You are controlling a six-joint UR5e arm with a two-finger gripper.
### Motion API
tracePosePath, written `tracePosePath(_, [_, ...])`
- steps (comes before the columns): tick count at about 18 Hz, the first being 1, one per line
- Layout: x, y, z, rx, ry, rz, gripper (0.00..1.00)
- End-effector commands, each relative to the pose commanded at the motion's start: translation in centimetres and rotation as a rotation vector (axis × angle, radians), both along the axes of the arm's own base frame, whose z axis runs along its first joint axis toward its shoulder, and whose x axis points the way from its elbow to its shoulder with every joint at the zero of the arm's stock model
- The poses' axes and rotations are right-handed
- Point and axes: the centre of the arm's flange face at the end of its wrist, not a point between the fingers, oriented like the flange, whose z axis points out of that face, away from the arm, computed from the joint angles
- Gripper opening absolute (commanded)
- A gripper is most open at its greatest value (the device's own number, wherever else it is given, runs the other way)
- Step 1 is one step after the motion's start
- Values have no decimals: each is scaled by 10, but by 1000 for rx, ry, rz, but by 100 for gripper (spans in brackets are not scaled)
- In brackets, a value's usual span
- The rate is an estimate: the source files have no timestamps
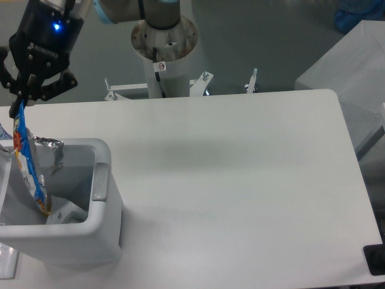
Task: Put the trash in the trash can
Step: 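Carry the blue wrapper over the bin and lower it inside, then push the wrapper down into the bin and open the gripper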
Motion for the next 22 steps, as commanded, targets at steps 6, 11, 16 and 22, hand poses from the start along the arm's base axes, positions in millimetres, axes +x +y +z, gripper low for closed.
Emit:
tracePosePath(6, [-10,8,-29,-66,-6,24,0])
tracePosePath(11, [-17,19,-41,-85,-13,25,0])
tracePosePath(16, [-28,35,-38,-75,-7,30,1])
tracePosePath(22, [-52,65,-57,-111,13,51,4])
